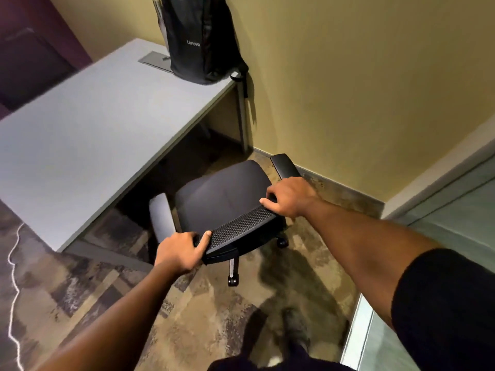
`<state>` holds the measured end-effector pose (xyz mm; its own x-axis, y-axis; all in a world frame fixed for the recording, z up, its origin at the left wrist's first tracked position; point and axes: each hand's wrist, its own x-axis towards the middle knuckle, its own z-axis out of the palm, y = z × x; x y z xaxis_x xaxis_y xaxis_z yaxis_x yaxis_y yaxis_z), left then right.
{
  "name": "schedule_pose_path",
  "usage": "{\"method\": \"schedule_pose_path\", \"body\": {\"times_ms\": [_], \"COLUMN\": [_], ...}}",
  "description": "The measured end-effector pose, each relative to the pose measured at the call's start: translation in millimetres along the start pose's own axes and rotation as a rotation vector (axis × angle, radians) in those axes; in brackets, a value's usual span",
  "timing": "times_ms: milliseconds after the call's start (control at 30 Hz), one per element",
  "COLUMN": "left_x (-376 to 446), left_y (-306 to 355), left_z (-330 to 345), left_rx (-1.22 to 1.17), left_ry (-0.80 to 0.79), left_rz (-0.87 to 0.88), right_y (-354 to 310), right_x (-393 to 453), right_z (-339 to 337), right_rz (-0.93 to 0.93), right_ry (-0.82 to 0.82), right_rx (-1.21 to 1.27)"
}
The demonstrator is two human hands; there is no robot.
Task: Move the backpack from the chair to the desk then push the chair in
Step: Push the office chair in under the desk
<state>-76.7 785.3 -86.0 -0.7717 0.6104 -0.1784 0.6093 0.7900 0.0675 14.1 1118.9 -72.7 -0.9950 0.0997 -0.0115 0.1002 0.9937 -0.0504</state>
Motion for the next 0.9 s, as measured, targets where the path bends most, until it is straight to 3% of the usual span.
{"method": "schedule_pose_path", "body": {"times_ms": [500, 900], "left_x": [129.3, 212.0], "left_y": [-9.8, -42.2], "left_z": [-26.1, -48.0], "left_rx": [-0.029, -0.103], "left_ry": [-0.015, -0.052], "left_rz": [-0.247, -0.431], "right_y": [64.7, 70.2], "right_x": [203.5, 347.7], "right_z": [2.8, -1.6], "right_rz": [-0.252, -0.382], "right_ry": [0.036, 0.033], "right_rx": [-0.032, -0.016]}}
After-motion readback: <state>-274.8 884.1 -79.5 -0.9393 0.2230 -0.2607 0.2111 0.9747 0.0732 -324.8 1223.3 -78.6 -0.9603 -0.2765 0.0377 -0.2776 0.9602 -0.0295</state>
